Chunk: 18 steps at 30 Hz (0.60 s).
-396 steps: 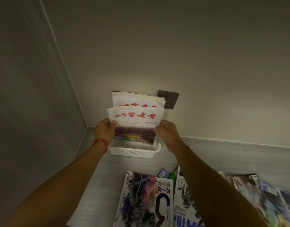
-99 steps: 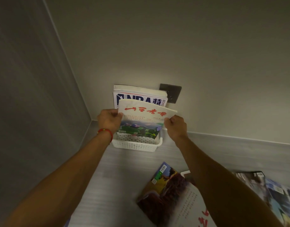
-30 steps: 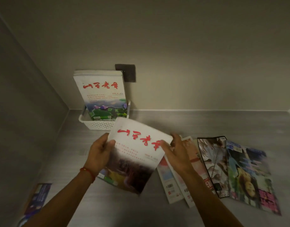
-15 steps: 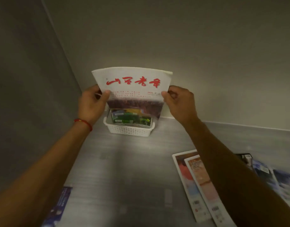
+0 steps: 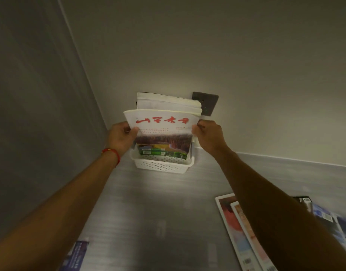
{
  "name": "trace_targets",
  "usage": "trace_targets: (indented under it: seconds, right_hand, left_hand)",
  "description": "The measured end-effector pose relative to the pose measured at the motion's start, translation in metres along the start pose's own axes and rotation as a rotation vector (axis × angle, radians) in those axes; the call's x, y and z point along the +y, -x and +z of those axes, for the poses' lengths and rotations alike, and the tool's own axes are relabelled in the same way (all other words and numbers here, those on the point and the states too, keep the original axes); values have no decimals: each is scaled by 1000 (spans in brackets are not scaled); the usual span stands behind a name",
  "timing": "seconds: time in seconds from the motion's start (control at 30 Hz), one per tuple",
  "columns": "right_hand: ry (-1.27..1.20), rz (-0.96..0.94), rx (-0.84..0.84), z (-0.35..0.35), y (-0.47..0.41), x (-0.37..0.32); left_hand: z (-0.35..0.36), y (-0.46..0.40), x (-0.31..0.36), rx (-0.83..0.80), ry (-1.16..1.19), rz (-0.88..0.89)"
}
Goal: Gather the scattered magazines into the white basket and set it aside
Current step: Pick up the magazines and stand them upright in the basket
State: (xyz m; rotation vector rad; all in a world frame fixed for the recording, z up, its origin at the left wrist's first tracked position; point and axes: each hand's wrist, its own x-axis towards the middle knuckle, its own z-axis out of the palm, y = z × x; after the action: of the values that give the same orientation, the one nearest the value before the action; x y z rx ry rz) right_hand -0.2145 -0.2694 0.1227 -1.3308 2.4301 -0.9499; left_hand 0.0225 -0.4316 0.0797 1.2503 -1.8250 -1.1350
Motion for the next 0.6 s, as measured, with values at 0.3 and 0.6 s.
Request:
trace_targets:
  seconds: [0.3,0.6]
  right_hand:
    - [-179,223,-29,27,10,21]
    - [-187,289,-94,7,139,120]
  left_hand:
    - [23,-12,-16,25,-11,-80]
    - [42,9,5,10,92,-113]
